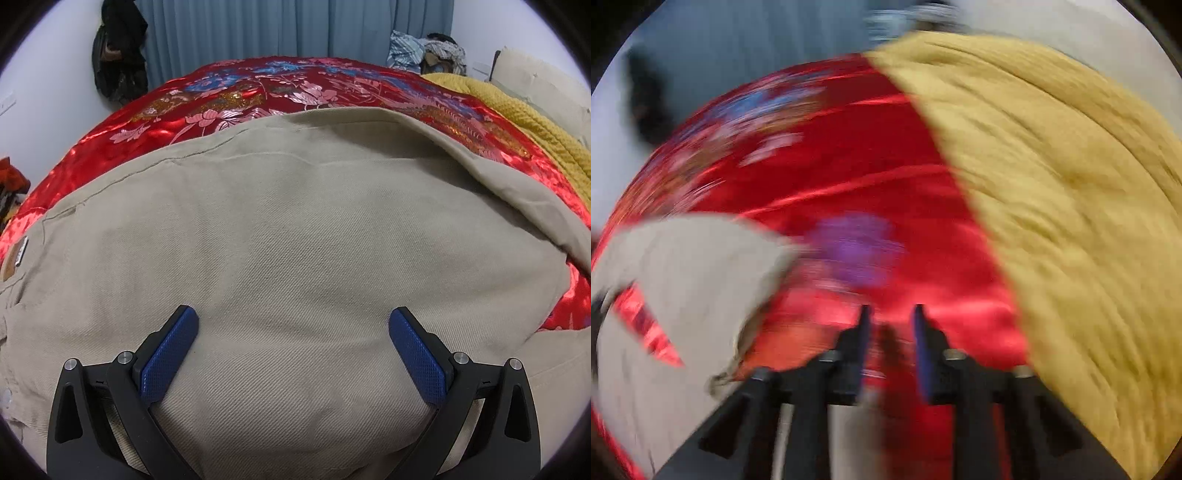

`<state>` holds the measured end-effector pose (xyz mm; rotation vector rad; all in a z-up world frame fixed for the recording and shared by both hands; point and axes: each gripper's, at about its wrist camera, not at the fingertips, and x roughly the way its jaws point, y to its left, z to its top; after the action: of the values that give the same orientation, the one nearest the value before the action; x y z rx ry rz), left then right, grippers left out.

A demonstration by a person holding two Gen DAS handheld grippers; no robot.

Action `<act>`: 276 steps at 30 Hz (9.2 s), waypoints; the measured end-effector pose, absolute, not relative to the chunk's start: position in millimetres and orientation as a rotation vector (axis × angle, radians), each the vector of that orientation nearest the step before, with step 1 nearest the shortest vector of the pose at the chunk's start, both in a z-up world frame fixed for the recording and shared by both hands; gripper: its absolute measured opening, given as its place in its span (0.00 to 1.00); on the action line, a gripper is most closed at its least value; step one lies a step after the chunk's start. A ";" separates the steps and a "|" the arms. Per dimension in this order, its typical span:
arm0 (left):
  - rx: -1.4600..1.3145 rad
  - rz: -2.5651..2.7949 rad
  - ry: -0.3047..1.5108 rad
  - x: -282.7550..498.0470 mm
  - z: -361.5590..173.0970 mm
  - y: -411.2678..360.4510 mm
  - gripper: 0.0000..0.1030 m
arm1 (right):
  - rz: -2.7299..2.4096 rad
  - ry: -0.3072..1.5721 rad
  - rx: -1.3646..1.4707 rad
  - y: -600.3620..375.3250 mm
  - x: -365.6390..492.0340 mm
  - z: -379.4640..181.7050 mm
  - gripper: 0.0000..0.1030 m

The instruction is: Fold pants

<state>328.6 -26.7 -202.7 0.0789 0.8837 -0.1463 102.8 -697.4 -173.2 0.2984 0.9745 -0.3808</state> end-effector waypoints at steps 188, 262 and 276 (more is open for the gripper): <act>-0.185 -0.400 1.203 88.7 -150.8 -44.1 0.12 | -0.261 1.056 0.787 -640.1 -16.4 -199.5 0.14; -0.194 -0.546 1.135 127.8 -173.1 -72.7 0.35 | 0.404 1.016 0.173 -327.3 83.6 -157.2 0.32; -0.198 -0.535 1.133 114.8 -163.8 -71.9 0.53 | 0.273 0.987 0.198 -350.9 93.9 -130.4 0.27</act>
<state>114.8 -71.9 -163.8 -0.1978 1.1332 -0.5351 93.9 -350.9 -130.4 0.1980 0.9871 0.2729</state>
